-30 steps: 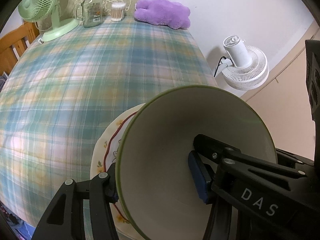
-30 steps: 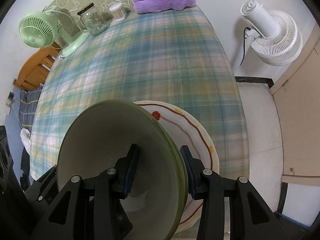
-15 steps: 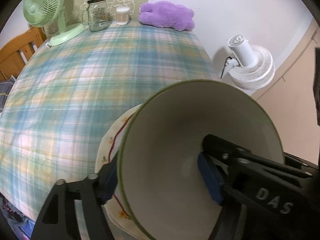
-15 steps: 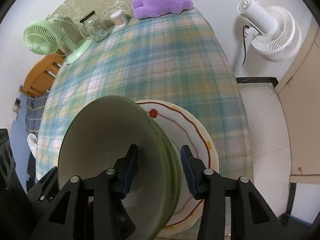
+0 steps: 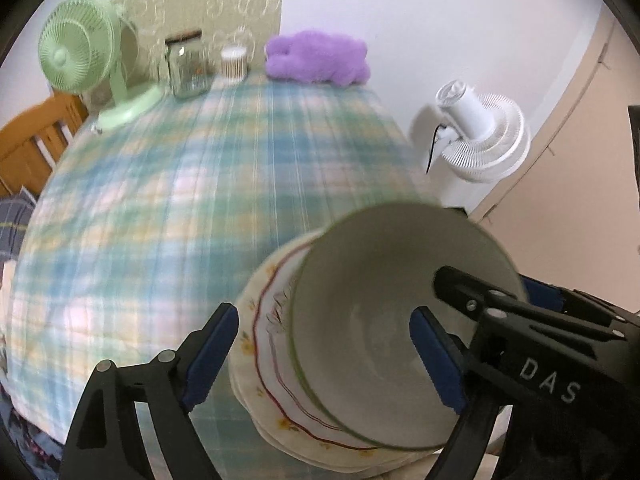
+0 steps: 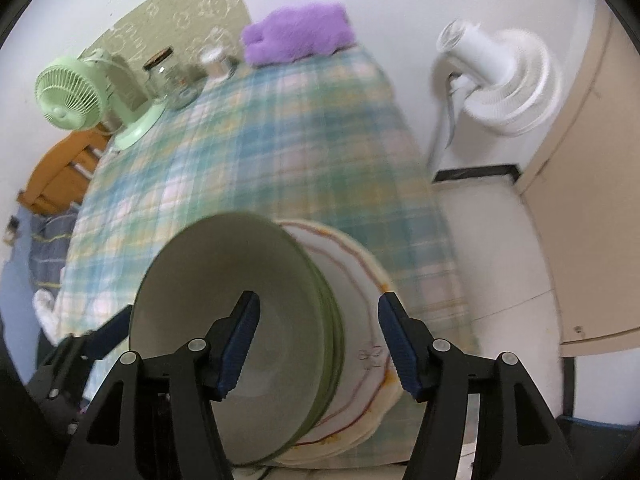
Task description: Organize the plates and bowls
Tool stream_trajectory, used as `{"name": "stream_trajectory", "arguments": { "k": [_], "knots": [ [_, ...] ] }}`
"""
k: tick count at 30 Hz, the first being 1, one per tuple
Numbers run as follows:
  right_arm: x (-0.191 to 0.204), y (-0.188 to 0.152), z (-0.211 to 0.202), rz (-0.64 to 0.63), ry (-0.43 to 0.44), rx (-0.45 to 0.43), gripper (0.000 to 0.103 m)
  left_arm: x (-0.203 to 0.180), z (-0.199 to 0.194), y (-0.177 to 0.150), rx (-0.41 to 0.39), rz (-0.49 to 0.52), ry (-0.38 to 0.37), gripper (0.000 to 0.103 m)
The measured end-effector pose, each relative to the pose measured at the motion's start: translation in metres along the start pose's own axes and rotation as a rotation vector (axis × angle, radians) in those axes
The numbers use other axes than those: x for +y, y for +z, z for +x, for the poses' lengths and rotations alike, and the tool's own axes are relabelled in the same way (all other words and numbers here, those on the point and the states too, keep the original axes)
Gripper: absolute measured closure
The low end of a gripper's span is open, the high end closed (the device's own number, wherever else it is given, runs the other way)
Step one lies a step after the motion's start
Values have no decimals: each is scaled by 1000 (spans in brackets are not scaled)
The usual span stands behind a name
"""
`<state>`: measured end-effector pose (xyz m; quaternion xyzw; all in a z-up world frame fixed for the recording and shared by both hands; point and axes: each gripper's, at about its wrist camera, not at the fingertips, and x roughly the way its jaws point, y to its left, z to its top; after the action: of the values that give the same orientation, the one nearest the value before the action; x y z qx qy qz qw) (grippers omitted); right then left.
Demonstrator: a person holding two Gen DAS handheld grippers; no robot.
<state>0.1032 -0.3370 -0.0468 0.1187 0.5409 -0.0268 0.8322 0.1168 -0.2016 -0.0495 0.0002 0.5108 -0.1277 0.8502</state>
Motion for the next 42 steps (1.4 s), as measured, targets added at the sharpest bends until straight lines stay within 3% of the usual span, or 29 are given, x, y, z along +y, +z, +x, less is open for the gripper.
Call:
{"name": "stream_trajectory", "arguments": {
  "k": [5, 10, 15, 22, 25, 35, 42],
  "knots": [
    [16, 0, -33, 19, -89, -121, 38, 24, -25, 9, -82, 8, -23, 14],
    [46, -6, -56, 21, -124, -205, 38, 59, -44, 7, -121, 14, -32, 14],
    [93, -24, -59, 37, -123, -251, 38, 103, -63, -7, -212, 71, 71, 14],
    [154, -55, -46, 28, -103, -293, 38, 164, -75, -36, -279, 116, 147, 13],
    [175, -64, -45, 9, -89, -341, 38, 180, -78, -52, -307, 116, 219, 6],
    [198, -108, -36, -46, -80, -412, 38, 215, -94, -93, -357, -7, 165, 6],
    [202, -150, -47, -66, -89, -476, 29, 217, -110, -130, -389, 6, 142, 5]
  ]
}}
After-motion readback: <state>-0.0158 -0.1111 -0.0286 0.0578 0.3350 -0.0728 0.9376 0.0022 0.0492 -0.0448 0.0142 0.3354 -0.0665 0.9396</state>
